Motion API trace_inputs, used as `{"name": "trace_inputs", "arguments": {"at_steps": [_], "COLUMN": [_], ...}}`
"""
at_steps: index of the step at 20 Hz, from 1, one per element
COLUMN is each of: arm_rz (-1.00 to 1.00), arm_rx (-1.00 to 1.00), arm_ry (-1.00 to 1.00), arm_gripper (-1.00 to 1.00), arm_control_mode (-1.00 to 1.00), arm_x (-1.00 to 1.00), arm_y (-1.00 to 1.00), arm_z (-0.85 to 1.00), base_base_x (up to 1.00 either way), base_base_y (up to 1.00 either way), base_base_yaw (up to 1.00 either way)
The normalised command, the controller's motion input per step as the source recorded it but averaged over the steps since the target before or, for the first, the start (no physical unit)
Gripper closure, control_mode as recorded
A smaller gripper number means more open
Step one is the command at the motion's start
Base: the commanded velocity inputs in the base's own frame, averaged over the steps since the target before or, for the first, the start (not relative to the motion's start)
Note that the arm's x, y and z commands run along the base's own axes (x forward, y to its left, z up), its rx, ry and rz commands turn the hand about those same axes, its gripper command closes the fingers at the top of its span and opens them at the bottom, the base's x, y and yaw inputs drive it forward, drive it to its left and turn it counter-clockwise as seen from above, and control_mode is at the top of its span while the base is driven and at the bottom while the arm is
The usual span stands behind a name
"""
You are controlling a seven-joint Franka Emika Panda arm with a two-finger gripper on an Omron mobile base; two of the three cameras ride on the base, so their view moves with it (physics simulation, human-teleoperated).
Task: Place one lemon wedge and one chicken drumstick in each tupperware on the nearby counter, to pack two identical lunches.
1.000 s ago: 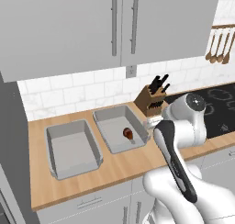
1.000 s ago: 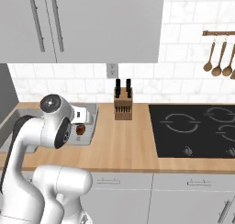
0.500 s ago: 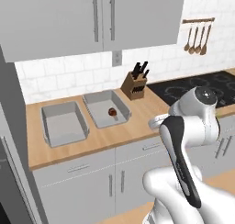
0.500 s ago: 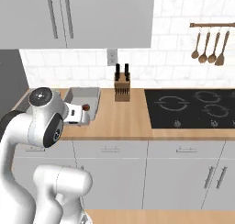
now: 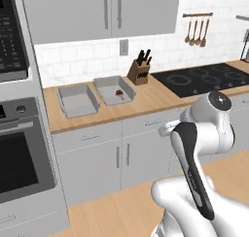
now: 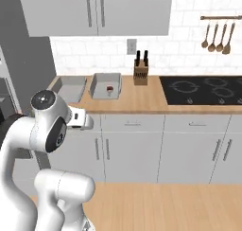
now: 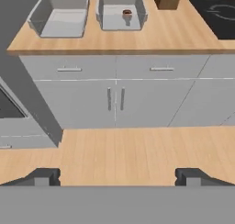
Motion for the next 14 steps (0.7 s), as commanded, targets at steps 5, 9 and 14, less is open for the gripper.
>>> {"name": "trace_inputs", "arguments": {"at_steps": [5, 9, 14], "arm_rz": [0.0, 0.0, 0.0], "arm_rx": [0.0, 0.0, 0.0], "arm_ry": [0.0, 0.0, 0.0], "arm_gripper": [-1.0, -1.0, -1.0], "arm_control_mode": [1.0, 1.0, 1.0], "arm_x": [0.0, 0.0, 0.0], "arm_y": [0.0, 0.0, 0.0], "arm_z": [0.0, 0.0, 0.0], "base_base_x": [-0.96, -0.54, -0.08], "base_base_y": [0.91, 1.0, 1.0], "base_base_yaw": [0.02, 0.0, 0.06]}}
